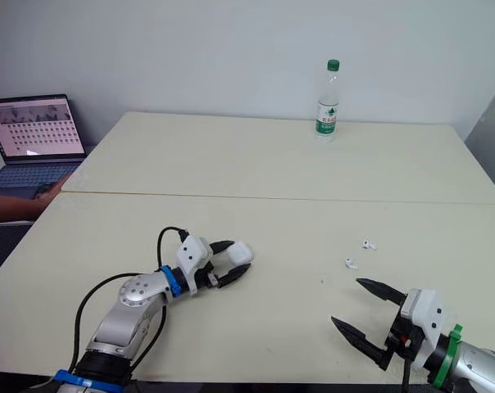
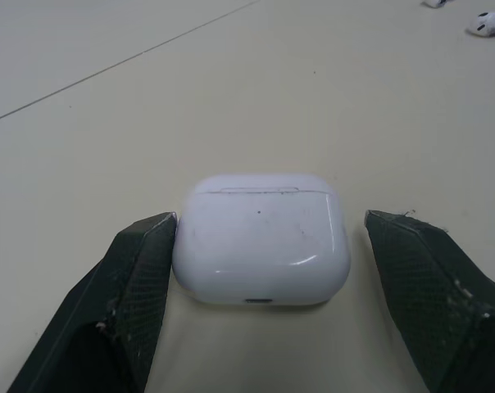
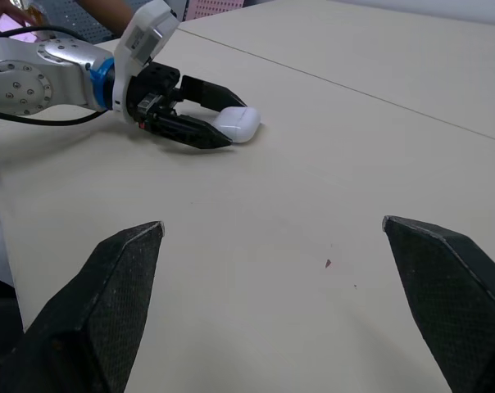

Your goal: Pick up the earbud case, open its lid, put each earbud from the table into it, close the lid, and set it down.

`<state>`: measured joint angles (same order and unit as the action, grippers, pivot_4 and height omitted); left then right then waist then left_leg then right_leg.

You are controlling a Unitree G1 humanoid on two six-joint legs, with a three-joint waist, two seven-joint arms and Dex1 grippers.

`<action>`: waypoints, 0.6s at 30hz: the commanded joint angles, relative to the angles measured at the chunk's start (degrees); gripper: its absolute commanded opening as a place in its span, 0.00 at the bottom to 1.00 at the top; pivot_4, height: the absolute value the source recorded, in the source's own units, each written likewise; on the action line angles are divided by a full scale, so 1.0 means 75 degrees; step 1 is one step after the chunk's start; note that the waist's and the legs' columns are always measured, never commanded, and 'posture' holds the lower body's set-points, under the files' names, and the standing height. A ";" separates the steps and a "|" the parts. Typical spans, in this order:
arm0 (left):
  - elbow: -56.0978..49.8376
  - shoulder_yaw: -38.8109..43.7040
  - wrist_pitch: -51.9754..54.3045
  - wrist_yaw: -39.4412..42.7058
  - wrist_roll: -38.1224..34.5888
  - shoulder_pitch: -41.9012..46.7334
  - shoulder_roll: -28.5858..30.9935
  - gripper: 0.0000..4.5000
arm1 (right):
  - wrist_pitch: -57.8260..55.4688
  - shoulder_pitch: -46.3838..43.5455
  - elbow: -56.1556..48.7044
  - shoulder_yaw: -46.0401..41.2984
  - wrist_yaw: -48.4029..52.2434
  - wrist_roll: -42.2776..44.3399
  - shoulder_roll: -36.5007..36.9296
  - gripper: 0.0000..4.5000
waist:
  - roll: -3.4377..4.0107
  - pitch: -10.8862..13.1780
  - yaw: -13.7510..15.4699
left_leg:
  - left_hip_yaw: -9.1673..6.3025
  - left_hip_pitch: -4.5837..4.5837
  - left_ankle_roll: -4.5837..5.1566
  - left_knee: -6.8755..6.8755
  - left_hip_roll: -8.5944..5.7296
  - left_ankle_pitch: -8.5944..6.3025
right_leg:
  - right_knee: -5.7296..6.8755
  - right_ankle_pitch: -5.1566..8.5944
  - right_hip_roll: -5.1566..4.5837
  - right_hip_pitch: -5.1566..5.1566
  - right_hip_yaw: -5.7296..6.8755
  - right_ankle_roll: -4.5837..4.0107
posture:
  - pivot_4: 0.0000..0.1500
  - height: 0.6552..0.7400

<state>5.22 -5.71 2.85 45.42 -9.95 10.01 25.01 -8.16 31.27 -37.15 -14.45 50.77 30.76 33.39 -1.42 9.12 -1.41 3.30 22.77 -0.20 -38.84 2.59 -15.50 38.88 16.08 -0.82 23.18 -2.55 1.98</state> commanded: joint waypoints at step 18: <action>0.0186 0.0049 -0.0116 0.0050 -0.0008 0.0290 -0.0092 0.62 | 0.0272 -0.0076 -0.0380 -0.0039 0.0030 0.0332 -0.0018 1.00 | 0.0000 0.0000 0.0001 | -0.0002 -0.0001 0.0000 -0.0001 0.0000 0.0000 | 0.0001 -0.0001 -0.0001 -0.0001 0.0000 0.0002 | 1.00 0.95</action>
<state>6.82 -5.78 3.06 45.84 -9.96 11.23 24.52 -6.90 30.82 -38.04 -14.42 50.99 32.29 33.20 -1.42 9.12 -1.40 3.28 22.76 -0.20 -38.84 2.58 -15.50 38.89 16.06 -0.82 23.17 -2.55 2.00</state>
